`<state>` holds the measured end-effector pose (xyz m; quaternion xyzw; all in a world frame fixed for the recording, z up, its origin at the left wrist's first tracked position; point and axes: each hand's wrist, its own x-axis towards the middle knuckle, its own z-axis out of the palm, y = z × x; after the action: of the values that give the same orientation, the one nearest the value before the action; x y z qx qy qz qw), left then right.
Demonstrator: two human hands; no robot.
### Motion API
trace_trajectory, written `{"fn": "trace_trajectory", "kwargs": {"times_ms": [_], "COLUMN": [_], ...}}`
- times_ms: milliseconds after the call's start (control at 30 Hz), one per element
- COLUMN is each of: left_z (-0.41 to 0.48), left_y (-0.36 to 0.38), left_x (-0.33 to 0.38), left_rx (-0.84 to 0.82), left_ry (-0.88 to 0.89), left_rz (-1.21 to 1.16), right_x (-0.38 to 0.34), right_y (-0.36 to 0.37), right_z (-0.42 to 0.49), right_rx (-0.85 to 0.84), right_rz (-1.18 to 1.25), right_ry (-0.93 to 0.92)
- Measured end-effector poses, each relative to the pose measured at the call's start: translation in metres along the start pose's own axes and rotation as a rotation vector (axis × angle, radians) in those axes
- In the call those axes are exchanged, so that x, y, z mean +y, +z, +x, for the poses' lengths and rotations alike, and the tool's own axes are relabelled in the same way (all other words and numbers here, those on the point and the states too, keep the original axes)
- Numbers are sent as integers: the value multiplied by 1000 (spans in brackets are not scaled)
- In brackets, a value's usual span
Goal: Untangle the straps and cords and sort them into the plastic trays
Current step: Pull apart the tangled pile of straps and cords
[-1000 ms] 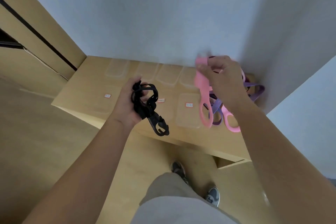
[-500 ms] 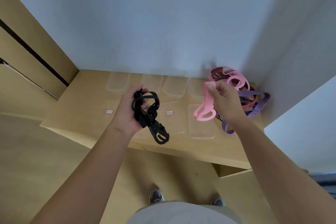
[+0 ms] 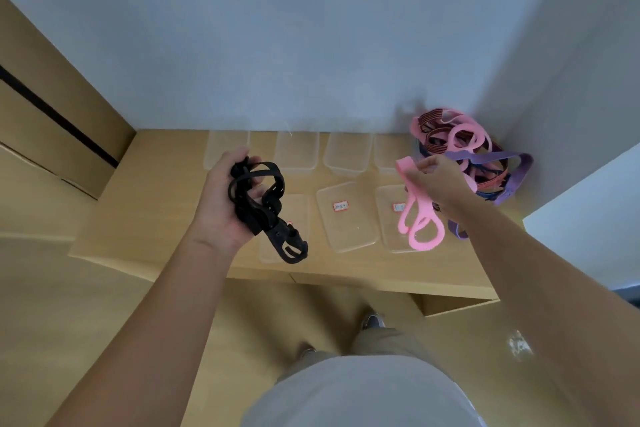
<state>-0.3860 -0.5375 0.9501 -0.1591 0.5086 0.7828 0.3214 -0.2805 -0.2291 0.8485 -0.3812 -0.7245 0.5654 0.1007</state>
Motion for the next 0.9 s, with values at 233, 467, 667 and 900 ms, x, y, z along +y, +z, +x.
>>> {"fn": "trace_trajectory", "kwargs": {"times_ms": [233, 467, 667, 900], "left_z": [7, 18, 32, 50], "left_y": [7, 22, 41, 58], "left_x": [2, -7, -20, -22], "left_rx": [77, 112, 137, 112], "left_ry": [46, 82, 66, 49], "left_rz": [-19, -63, -58, -48], "right_x": [47, 85, 109, 117], "right_y": [23, 33, 33, 38], "right_z": [43, 68, 48, 48], "right_rx": [-20, -47, 15, -89], "right_rz": [-130, -427, -625, -584], "right_ry": [96, 7, -140, -151]}}
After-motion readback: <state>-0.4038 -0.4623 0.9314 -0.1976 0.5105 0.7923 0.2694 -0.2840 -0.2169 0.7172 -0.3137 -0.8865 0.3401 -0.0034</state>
